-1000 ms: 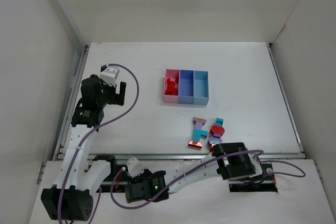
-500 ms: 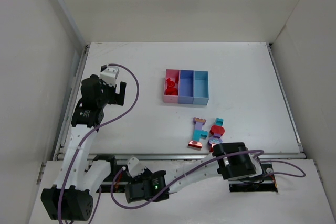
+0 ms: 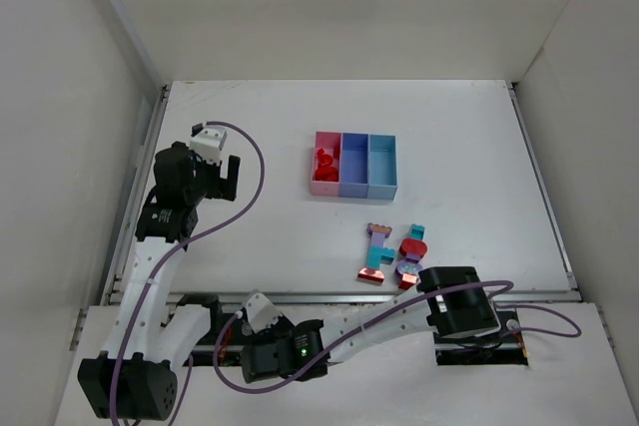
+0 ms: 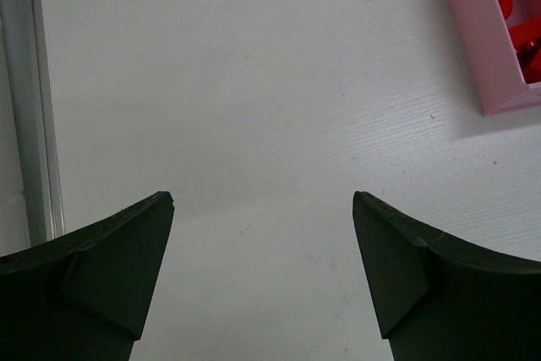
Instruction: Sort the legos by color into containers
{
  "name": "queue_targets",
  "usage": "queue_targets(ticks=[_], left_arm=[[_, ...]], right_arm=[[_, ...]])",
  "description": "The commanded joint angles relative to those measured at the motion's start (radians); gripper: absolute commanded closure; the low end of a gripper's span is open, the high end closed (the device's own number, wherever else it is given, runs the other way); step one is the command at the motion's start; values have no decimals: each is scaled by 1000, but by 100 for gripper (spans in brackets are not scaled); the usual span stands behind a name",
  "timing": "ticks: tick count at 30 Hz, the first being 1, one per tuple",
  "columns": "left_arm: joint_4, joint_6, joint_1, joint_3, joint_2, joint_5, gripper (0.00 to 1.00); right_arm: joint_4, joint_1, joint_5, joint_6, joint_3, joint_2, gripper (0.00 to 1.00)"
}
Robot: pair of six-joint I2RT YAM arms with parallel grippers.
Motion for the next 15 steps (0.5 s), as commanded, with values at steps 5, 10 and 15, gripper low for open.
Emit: queue_targets(ticks=[5,10,15], left_arm=[[10,-2,3,22,-5,7,15],[10,-2,3,22,-5,7,15],[10,-2,3,22,-5,7,15]], right_arm=[[28,-8,-12,-46,9,-13,56],[28,-18,-21,-67,18,33,50],[77,-36,-50,-90,-3,56,50]])
